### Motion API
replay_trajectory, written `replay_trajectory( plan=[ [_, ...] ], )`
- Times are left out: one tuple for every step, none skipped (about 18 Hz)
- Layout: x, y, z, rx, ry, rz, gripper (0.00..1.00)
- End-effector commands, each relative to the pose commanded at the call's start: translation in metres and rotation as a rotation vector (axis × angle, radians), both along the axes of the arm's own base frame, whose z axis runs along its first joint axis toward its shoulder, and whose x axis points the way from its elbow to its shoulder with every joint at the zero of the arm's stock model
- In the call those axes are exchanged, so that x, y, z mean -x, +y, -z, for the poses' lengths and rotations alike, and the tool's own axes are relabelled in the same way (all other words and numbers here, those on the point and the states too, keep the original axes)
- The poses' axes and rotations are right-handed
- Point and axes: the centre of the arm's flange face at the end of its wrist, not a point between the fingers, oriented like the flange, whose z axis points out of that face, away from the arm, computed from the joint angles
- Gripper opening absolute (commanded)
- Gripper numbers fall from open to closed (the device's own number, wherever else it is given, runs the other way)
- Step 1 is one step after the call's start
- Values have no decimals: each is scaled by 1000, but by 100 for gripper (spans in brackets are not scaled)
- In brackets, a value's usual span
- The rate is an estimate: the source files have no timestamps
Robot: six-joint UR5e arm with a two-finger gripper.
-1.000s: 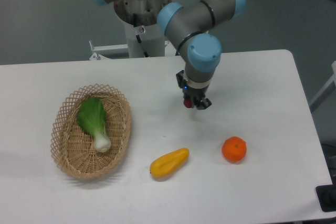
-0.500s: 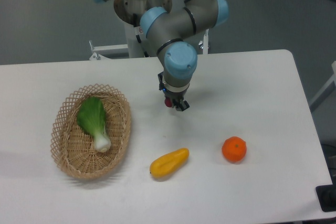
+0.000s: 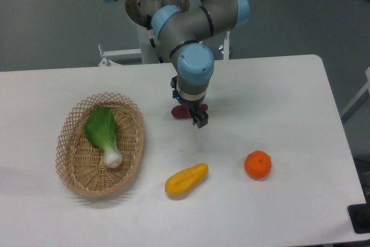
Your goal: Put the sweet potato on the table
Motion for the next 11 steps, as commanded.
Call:
replay_trajectory(
  plan=[
    [10, 2, -7, -8, 15, -8, 100],
    [22, 1, -15, -18, 31, -23, 100],
    [36, -2, -21, -29, 42, -40, 100],
    [50, -2, -27, -42, 51, -55, 100],
    [62, -1, -33, -53, 62, -67, 100],
    [74, -1, -36, -58, 70, -80, 100],
    [83, 0, -41, -65, 82, -86, 100],
    [92, 3, -44, -66, 92, -89, 100],
    [103, 1, -48, -72, 101, -101, 100],
    [113, 0, -52, -79, 108, -113, 100],
    [123, -2, -56, -84, 114, -127, 100]
  ],
)
